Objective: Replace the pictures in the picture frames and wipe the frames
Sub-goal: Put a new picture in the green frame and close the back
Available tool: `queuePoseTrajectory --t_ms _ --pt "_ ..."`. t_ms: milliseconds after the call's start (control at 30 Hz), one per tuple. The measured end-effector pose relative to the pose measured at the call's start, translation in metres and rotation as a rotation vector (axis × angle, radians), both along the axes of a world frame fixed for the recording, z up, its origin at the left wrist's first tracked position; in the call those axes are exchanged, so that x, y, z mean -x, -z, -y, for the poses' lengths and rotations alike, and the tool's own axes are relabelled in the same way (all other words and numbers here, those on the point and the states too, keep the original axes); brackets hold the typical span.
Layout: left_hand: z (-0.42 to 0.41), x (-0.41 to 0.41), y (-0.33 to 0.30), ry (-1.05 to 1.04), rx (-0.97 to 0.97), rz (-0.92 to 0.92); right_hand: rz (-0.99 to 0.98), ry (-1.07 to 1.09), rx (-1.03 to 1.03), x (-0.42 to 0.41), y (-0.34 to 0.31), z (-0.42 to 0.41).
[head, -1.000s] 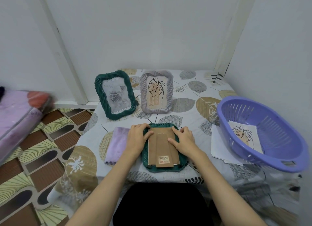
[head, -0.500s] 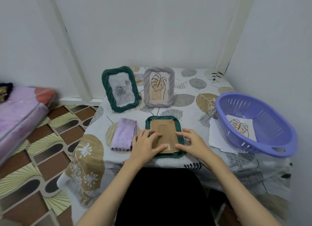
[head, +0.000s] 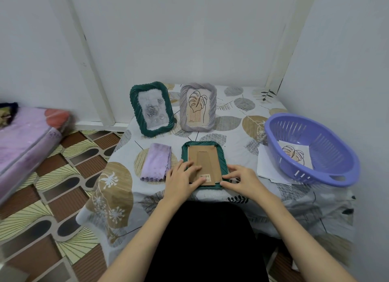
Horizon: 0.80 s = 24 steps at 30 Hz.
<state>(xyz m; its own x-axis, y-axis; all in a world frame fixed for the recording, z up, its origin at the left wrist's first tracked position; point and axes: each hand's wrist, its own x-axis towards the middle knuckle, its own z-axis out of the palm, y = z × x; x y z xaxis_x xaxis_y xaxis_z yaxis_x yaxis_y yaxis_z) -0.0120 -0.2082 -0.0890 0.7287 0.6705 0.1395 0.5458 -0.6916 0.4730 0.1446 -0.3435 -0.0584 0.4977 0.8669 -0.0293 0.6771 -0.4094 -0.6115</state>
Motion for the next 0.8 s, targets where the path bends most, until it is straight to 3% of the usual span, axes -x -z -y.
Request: queuePoseTrajectory --t_ms 267,567,800 --pt "0.0 0.0 0.003 0.003 -0.006 0.011 0.062 0.044 -0.048 0.014 0.006 0.001" --pt "-0.001 -0.001 0.003 0.008 0.005 0.02 -0.06 0.28 -0.21 0.025 0.024 -0.008" --pt "-0.014 0.004 0.001 0.112 0.125 0.06 -0.059 0.131 -0.087 0.035 0.018 -0.01"
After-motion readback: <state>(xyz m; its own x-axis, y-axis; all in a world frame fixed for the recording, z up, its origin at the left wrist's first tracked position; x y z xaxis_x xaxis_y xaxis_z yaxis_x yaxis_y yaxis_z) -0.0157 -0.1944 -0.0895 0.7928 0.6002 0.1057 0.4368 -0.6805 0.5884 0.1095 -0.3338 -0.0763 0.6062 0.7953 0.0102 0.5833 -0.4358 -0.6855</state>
